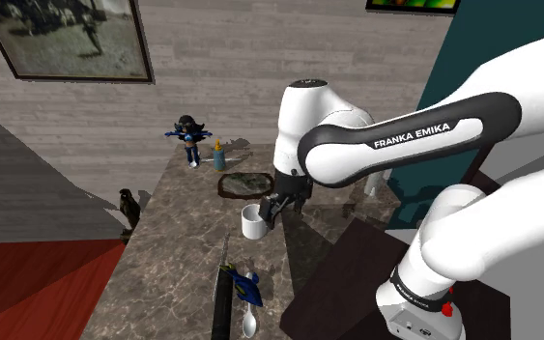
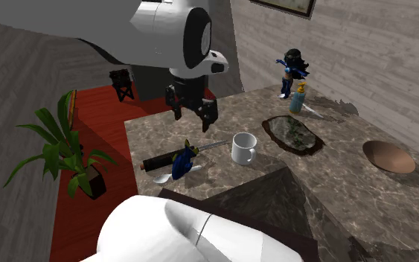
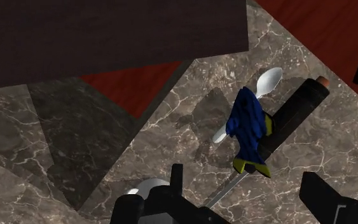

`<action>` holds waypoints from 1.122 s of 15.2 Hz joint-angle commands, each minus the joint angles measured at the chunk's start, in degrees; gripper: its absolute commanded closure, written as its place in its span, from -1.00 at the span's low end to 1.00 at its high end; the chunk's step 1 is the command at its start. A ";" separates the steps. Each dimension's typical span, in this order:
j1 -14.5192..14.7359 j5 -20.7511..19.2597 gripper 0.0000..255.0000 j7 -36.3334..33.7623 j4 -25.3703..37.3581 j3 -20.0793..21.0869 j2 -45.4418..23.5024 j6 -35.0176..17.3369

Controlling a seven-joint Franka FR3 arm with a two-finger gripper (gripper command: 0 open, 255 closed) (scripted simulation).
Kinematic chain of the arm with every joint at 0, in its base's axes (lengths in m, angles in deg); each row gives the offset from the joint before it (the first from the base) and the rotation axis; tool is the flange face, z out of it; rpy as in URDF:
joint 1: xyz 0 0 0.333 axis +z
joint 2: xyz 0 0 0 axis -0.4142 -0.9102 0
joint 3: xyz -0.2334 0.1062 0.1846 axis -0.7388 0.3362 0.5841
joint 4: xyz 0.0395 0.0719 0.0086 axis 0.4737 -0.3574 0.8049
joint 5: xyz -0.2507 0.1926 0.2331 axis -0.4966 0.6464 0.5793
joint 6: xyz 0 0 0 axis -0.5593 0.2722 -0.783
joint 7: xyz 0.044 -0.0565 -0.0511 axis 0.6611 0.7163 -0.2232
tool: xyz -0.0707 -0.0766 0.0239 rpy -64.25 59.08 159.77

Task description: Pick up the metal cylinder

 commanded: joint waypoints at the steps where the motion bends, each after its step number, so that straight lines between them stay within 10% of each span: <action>1: -0.31 1.06 -1.00 -3.72 -0.55 3.01 -3.50 -4.43; 10: -7.67 -6.02 -1.00 -26.01 2.36 18.32 -26.14 -24.38; 14: -11.76 -25.91 -1.00 -46.66 6.34 21.69 -40.58 -31.01; 17: -5.90 -41.03 -1.00 -61.95 11.08 14.89 -50.62 -32.85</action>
